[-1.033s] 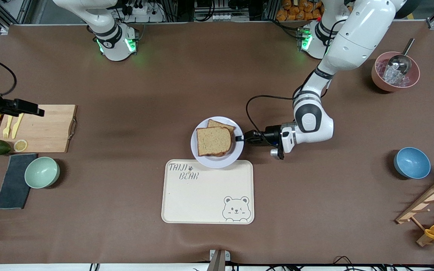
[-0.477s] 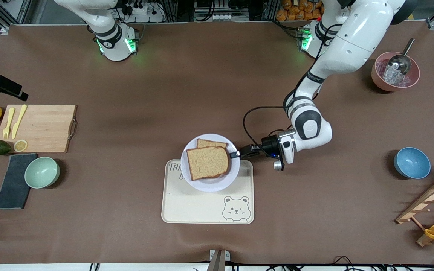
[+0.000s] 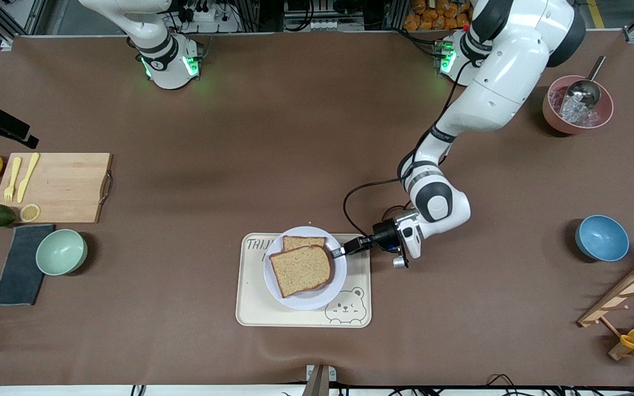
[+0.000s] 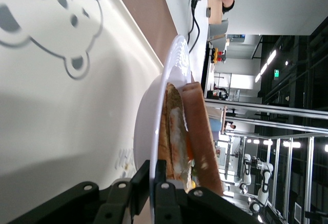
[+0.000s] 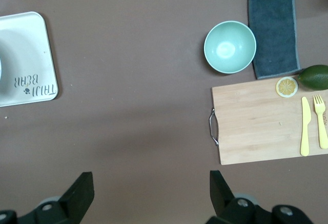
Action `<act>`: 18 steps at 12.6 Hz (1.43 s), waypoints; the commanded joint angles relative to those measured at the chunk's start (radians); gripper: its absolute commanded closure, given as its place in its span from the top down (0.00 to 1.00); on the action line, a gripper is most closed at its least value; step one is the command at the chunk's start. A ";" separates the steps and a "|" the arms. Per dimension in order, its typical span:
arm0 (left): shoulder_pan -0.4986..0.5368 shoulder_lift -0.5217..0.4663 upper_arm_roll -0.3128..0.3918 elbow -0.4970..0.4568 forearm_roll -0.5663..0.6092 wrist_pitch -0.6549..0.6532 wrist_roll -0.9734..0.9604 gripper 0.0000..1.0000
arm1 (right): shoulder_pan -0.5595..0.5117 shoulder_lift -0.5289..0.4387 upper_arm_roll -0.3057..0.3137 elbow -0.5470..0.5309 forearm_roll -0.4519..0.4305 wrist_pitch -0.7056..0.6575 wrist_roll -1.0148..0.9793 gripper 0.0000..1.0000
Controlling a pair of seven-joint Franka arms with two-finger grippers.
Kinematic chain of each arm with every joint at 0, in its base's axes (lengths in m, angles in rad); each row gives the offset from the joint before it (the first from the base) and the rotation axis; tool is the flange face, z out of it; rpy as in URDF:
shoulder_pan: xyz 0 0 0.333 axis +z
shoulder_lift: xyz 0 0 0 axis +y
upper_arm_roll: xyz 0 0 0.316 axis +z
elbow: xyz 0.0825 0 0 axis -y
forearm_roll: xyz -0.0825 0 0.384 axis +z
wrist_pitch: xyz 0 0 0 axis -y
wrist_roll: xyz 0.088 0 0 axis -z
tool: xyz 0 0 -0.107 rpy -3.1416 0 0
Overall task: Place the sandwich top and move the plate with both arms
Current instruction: 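Slide the plate onto the white bear tray with the left gripper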
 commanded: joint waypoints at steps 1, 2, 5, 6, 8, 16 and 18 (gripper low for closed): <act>-0.025 0.080 0.028 0.121 -0.035 0.005 0.017 0.00 | 0.013 0.008 -0.005 0.034 -0.023 -0.005 0.009 1.00; -0.046 0.089 0.047 0.129 -0.036 0.006 0.017 0.00 | 0.013 0.006 -0.007 0.033 -0.016 0.002 0.010 1.00; -0.076 0.130 0.084 0.172 -0.038 0.006 0.017 0.00 | 0.018 0.008 -0.002 0.036 -0.051 0.004 0.009 1.00; -0.082 0.135 0.086 0.173 -0.036 0.006 0.019 0.00 | 0.018 0.006 -0.002 0.036 -0.054 0.002 0.009 1.00; -0.086 0.135 0.094 0.172 -0.036 0.008 0.019 0.00 | 0.018 0.006 -0.004 0.034 -0.051 0.001 0.009 1.00; -0.037 0.037 0.094 0.121 -0.058 0.008 0.011 1.00 | 0.014 0.008 -0.004 0.033 -0.052 0.001 0.004 1.00; -0.036 -0.001 0.092 0.088 -0.058 0.009 0.008 1.00 | 0.022 0.006 -0.004 0.033 -0.048 0.001 0.005 1.00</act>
